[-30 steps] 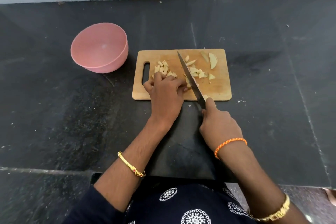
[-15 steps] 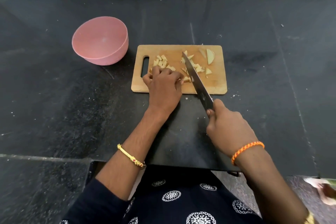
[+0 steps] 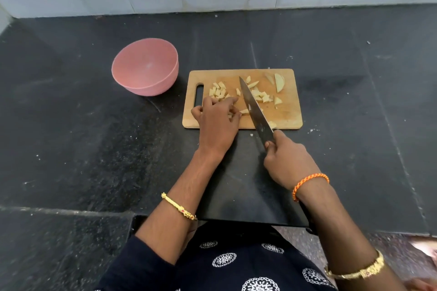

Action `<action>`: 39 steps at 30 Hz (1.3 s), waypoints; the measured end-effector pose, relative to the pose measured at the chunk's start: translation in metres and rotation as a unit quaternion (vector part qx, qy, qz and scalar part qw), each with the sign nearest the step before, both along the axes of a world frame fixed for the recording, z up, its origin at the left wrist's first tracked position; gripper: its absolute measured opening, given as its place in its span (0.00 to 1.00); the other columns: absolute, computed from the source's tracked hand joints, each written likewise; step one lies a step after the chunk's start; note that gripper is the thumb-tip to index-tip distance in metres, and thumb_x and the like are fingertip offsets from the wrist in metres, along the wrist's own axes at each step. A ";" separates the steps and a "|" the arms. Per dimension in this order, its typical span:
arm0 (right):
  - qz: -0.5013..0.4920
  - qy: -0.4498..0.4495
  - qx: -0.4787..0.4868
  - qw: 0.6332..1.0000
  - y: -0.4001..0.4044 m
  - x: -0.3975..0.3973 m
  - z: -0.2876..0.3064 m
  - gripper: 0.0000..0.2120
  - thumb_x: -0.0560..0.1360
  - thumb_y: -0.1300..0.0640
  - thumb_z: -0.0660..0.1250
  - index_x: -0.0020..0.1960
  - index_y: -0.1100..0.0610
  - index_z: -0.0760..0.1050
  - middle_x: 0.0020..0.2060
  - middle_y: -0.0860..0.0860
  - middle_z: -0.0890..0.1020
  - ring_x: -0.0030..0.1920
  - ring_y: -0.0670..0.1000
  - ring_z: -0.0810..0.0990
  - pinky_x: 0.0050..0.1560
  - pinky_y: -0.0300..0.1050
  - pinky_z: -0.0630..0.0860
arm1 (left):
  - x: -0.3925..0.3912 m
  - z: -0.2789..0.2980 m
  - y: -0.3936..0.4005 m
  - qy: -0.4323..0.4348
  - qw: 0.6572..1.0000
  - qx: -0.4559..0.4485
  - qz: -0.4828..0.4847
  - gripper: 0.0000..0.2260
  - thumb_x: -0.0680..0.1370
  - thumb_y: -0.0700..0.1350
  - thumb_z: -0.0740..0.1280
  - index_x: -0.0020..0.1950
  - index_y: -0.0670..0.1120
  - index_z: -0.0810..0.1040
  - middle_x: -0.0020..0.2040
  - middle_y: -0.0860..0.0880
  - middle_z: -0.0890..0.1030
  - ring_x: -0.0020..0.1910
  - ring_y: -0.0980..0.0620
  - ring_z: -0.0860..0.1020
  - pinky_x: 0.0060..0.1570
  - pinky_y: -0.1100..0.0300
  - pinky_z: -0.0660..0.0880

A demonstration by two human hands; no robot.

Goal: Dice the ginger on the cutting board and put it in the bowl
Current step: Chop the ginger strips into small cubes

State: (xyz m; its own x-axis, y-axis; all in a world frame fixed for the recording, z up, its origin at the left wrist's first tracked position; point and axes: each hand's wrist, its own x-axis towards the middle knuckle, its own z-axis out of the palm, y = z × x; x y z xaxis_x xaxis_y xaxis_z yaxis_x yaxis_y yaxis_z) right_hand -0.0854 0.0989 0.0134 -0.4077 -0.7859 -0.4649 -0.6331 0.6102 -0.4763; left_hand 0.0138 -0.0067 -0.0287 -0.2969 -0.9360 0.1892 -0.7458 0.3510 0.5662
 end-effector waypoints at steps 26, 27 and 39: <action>-0.116 -0.031 -0.152 0.981 0.031 -0.041 -0.015 0.17 0.80 0.55 0.56 0.34 0.53 0.58 0.25 0.49 0.68 0.35 0.56 0.67 0.30 0.43 0.62 | -0.032 -0.021 0.028 0.007 0.984 -0.035 -0.172 0.15 0.69 0.55 0.73 0.53 0.50 0.82 0.54 0.48 0.74 0.53 0.49 0.72 0.53 0.53 0.67; -0.120 -0.033 -0.153 0.980 0.031 -0.043 -0.016 0.17 0.80 0.55 0.56 0.33 0.53 0.58 0.25 0.48 0.68 0.37 0.56 0.67 0.30 0.42 0.61 | -0.033 -0.021 0.023 -0.005 0.983 -0.039 -0.177 0.14 0.69 0.55 0.72 0.51 0.51 0.82 0.54 0.48 0.75 0.54 0.48 0.72 0.53 0.54 0.64; -0.136 -0.046 -0.154 0.978 0.027 -0.056 -0.016 0.15 0.80 0.55 0.57 0.36 0.57 0.61 0.26 0.49 0.67 0.29 0.49 0.65 0.28 0.42 0.61 | -0.033 -0.011 0.002 -0.016 0.979 -0.109 -0.172 0.16 0.70 0.58 0.70 0.54 0.54 0.81 0.56 0.49 0.75 0.57 0.48 0.70 0.50 0.55 0.61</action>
State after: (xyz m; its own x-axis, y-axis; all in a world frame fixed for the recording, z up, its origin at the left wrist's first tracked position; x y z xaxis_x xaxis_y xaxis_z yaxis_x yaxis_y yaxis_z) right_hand -0.1413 0.1262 -0.0029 -0.5894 -0.7626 -0.2667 -0.4135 0.5684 -0.7113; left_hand -0.0195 -0.0043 -0.0399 -0.5967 -0.7180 0.3583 -0.5777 0.6943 0.4292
